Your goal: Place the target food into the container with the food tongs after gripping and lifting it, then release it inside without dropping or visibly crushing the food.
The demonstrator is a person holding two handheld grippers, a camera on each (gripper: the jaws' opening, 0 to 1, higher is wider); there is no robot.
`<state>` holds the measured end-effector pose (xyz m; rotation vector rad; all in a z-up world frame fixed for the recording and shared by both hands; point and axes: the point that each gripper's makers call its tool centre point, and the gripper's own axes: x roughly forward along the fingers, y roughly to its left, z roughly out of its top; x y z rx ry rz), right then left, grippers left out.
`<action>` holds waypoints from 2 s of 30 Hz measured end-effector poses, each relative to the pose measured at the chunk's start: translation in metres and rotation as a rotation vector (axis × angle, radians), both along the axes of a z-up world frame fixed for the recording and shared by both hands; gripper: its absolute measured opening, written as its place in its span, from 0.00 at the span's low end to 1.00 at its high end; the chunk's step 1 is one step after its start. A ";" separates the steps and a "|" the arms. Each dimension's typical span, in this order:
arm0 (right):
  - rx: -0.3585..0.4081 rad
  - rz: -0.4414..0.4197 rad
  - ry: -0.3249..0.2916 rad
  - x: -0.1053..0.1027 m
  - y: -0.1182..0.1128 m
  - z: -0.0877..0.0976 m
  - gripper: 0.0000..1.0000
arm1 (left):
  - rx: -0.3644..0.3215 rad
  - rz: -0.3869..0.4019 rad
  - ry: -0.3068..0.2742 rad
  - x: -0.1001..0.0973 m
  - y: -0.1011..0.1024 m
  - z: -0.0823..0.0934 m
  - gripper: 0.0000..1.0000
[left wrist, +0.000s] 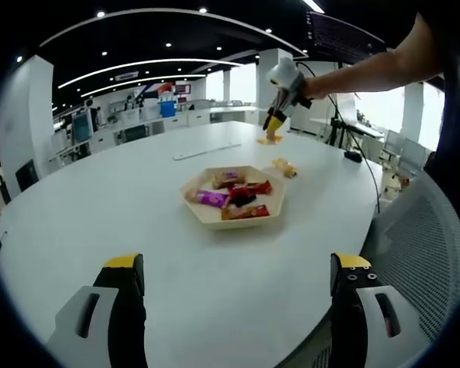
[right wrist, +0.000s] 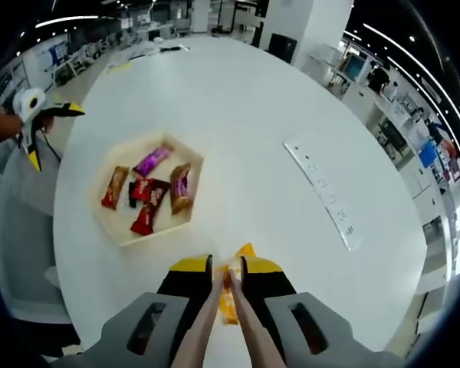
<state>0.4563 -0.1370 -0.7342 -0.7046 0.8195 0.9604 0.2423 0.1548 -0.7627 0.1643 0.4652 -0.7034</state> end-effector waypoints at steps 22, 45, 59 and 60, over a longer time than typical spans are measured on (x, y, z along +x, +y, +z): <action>-0.011 0.001 -0.023 -0.003 0.006 0.019 0.14 | -0.027 -0.005 -0.028 0.000 -0.003 0.008 0.99; 0.035 0.082 -0.045 -0.018 0.072 0.046 0.15 | -0.032 -0.005 -0.035 0.001 -0.001 0.010 0.99; 0.068 0.135 -0.036 -0.032 0.128 0.053 0.15 | -0.036 -0.005 -0.041 0.001 -0.002 0.012 0.99; 0.071 0.139 -0.035 -0.033 0.132 0.054 0.15 | -0.034 -0.006 -0.042 0.001 -0.002 0.012 0.99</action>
